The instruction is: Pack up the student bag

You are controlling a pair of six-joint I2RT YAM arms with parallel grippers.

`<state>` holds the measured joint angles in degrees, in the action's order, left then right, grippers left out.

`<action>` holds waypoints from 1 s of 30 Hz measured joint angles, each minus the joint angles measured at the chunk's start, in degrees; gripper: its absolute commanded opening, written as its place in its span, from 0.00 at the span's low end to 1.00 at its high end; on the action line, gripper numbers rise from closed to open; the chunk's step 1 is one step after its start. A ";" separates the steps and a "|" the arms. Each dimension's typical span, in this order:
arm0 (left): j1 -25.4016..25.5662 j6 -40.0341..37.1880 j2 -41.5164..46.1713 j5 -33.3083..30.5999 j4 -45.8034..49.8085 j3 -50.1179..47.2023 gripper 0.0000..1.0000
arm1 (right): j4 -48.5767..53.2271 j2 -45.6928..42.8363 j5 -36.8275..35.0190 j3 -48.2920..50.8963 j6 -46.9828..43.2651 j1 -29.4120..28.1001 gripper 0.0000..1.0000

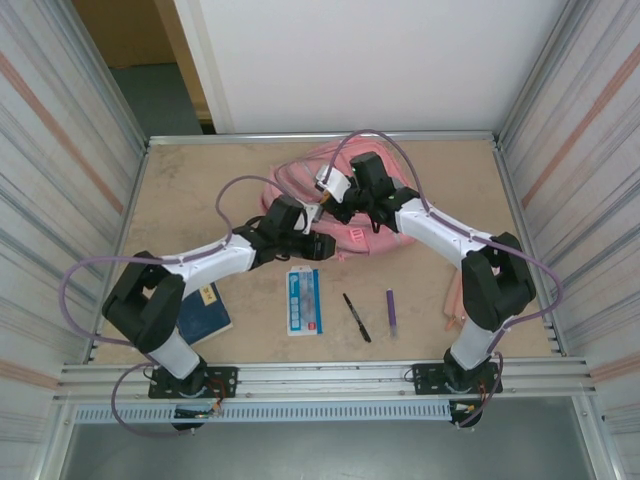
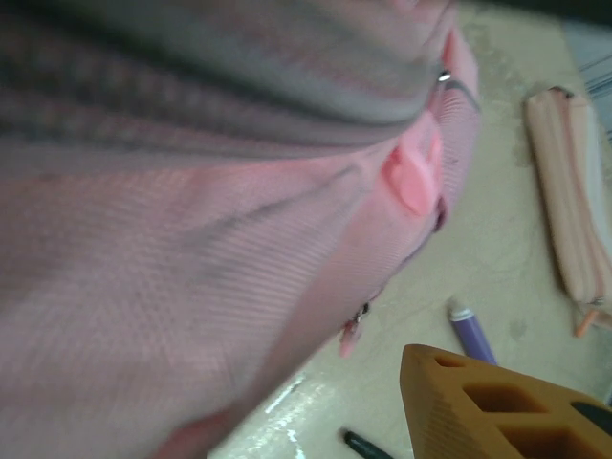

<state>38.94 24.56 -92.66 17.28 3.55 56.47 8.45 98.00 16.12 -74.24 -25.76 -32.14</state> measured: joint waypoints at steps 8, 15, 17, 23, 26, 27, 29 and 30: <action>7.54 -0.98 -0.37 -7.39 -1.57 -0.76 0.46 | 0.85 0.28 1.53 -1.36 5.73 0.76 0.00; 14.23 3.23 1.53 -20.17 -0.28 -2.45 0.42 | -0.57 1.70 0.81 -3.17 10.88 0.28 0.00; 13.92 5.09 2.58 -24.11 0.44 -3.08 0.43 | -0.76 1.86 0.39 -3.17 11.76 -0.11 0.00; 13.31 7.23 3.21 -27.82 0.46 -3.74 0.45 | -1.31 2.38 0.31 -3.23 13.55 -0.87 0.00; 12.48 8.33 2.51 -26.64 -0.57 -3.74 0.45 | -1.31 2.38 0.46 -3.23 14.16 -0.96 0.00; 11.85 8.79 2.05 -26.10 -0.76 -3.74 0.44 | -1.31 2.38 0.63 -3.28 14.64 -0.96 0.00; 10.34 9.81 1.42 -25.03 -1.05 -3.87 0.40 | -1.29 2.38 0.87 -3.41 15.04 -0.96 0.00; 9.55 10.16 1.33 -24.37 -1.66 -4.13 0.39 | -1.29 2.38 1.05 -3.45 15.23 -0.98 0.00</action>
<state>48.49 34.72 -91.33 -7.09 1.89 52.34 7.16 100.38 17.17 -77.69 -10.52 -33.12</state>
